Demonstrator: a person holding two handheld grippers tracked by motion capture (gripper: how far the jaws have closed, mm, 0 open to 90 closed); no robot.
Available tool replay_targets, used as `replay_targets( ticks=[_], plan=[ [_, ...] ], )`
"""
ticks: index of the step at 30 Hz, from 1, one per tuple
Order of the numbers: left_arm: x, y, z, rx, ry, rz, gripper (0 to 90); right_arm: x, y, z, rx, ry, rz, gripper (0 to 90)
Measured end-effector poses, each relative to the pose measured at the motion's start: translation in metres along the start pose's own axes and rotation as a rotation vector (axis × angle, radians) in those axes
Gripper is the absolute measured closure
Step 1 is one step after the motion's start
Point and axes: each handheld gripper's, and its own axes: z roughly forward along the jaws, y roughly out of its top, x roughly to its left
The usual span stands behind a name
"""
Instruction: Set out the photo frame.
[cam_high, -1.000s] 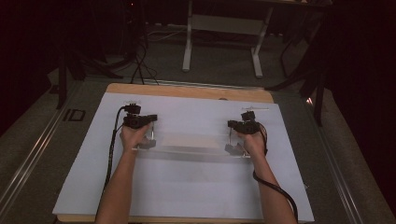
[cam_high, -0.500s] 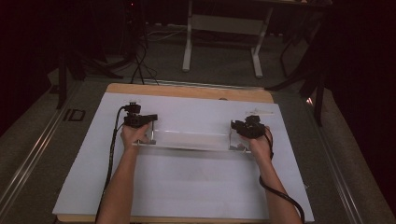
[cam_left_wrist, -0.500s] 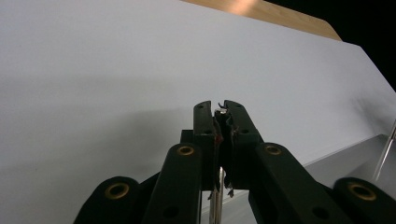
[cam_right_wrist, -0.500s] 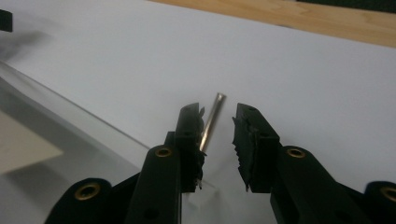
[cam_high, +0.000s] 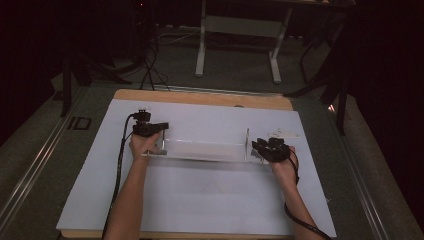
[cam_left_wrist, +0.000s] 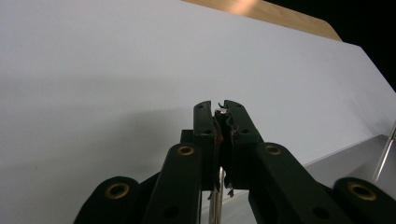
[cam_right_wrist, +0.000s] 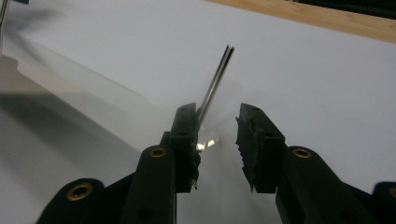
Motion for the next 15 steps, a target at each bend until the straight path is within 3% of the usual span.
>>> replay_targets(
  ticks=[10, 15],
  plan=[
    [0.000, 0.000, 0.000, -0.001, 0.001, -0.007, 85.1, -0.001, -0.012, -0.012, 0.007, 0.005, -0.029, 65.8],
    [0.000, 0.000, 0.001, -0.001, 0.001, -0.013, 85.1, 0.003, -0.018, -0.014, 0.036, 0.020, -0.091, 63.6]
  ],
)
